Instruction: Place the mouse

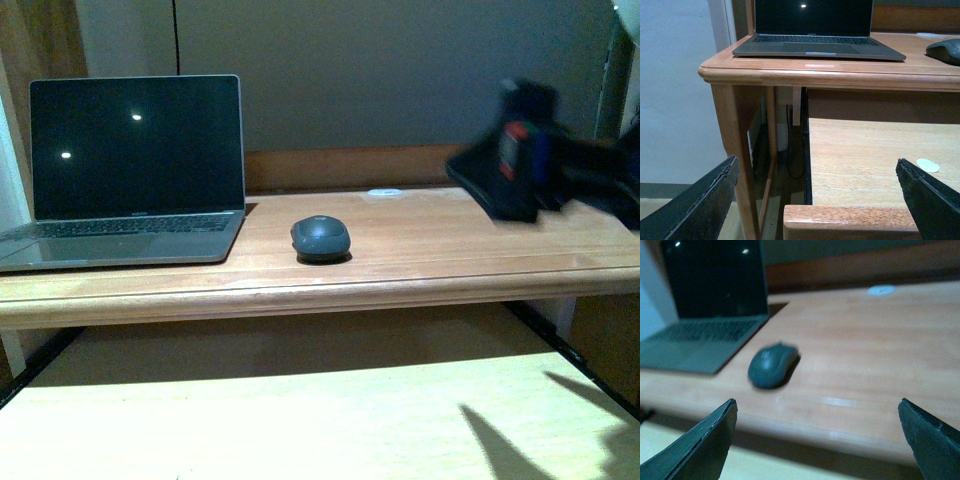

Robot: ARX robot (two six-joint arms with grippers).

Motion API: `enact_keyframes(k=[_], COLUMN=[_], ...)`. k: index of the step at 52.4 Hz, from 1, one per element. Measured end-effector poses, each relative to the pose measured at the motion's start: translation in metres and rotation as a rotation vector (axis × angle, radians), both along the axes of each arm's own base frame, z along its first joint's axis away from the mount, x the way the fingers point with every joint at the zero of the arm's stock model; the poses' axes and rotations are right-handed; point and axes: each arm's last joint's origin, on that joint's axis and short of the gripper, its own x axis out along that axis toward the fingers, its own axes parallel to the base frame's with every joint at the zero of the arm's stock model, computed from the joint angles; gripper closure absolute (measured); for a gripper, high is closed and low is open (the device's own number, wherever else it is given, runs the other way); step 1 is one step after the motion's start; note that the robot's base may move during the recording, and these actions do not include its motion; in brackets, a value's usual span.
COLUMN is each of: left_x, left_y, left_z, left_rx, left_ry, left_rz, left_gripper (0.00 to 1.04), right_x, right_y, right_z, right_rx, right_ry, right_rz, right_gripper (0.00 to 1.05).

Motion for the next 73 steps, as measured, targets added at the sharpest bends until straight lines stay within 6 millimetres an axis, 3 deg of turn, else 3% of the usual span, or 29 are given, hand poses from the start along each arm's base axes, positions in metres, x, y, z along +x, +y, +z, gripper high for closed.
enact_keyframes(k=[7, 13, 24, 31, 39, 51, 63, 73], left_x=[0.000, 0.000, 0.000, 0.000, 0.000, 0.000, 0.000, 0.000], left_y=[0.000, 0.000, 0.000, 0.000, 0.000, 0.000, 0.000, 0.000], left_z=[0.000, 0.000, 0.000, 0.000, 0.000, 0.000, 0.000, 0.000], left_rx=[0.000, 0.000, 0.000, 0.000, 0.000, 0.000, 0.000, 0.000], left_ry=[0.000, 0.000, 0.000, 0.000, 0.000, 0.000, 0.000, 0.000], left_rz=[0.000, 0.000, 0.000, 0.000, 0.000, 0.000, 0.000, 0.000], left_gripper=[0.08, 0.08, 0.08, 0.08, 0.08, 0.08, 0.08, 0.08], right_x=[-0.049, -0.080, -0.109, -0.123, -0.120, -0.099, -0.063, -0.024], right_y=[-0.044, -0.070, -0.097, -0.100, -0.091, -0.055, 0.001, 0.038], right_z=[-0.046, -0.067, -0.096, -0.116, -0.126, -0.126, -0.128, -0.127], right_rx=[-0.086, -0.116, -0.165, -0.233, -0.330, -0.378, -0.368, -0.347], right_ry=[0.063, 0.095, 0.178, 0.243, 0.184, 0.092, 0.078, 0.061], right_rz=[0.168, 0.289, 0.452, 0.538, 0.569, 0.552, 0.503, 0.325], right_gripper=[0.07, 0.07, 0.07, 0.07, 0.07, 0.07, 0.07, 0.07])
